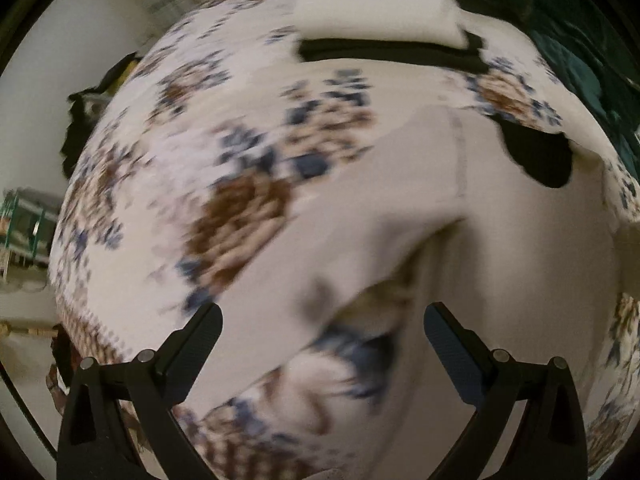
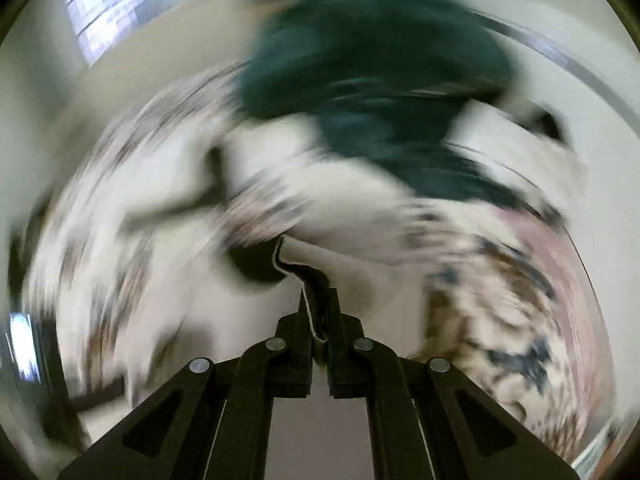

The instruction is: Fold small clothes

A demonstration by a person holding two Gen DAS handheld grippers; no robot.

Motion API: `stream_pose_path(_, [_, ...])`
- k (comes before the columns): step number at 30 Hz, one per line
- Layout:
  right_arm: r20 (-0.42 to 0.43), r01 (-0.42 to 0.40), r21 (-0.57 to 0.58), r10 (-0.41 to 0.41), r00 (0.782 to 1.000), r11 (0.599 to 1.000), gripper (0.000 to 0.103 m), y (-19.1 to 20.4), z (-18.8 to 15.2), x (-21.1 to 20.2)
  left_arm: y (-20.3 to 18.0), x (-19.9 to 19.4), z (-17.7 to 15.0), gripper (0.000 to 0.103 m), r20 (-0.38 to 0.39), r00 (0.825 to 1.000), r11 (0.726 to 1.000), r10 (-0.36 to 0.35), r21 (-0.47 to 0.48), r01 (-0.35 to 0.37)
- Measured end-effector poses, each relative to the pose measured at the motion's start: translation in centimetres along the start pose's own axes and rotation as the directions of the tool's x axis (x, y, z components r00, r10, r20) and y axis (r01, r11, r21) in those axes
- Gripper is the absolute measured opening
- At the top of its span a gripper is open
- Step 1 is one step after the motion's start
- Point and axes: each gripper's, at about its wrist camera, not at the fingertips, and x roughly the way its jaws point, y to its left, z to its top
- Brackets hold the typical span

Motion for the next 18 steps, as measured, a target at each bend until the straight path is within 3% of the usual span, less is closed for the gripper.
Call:
stream_pose_path(3, [-0.097, -0.069, -0.284, 0.043, 0.994, 0.956, 0.005, 10.5, -6.6, 2.2, 4.1, 0.5, -2.4, 0.103, -0.018, 0.999, 0.999, 0.034, -0.033, -0.034])
stream_pose_path(7, [-0.204, -0.119, -0.567, 0.001, 0.979, 0.815, 0.004, 19.0, -19.3, 4.3, 8.6, 2.3, -5.5, 0.103, -0.068, 0.995, 0.995, 0.071, -0.071, -0.076])
stream_pose_path(11, [-0.251, -0.127, -0.682, -0.068, 0.966, 0.720, 0.004, 20.4, -27.4, 5.7, 11.5, 4.0, -8.1, 0.103, -0.114, 0.990, 0.988, 0.086, -0.119, -0.099])
stream_pose_path(16, [-0.294, -0.129, -0.727, -0.136, 0.946, 0.675, 0.005, 19.4, -31.7, 6.2, 13.5, 5.6, -10.2, 0.103, -0.169, 0.983, 0.977, 0.077, -0.184, -0.108])
stream_pose_path(18, [-0.353, -0.160, -0.711, -0.151, 0.923, 0.685, 0.006, 19.1, -32.3, 6.3, 14.3, 5.8, -11.0, 0.103, -0.186, 0.981, 0.973, 0.054, -0.213, -0.094])
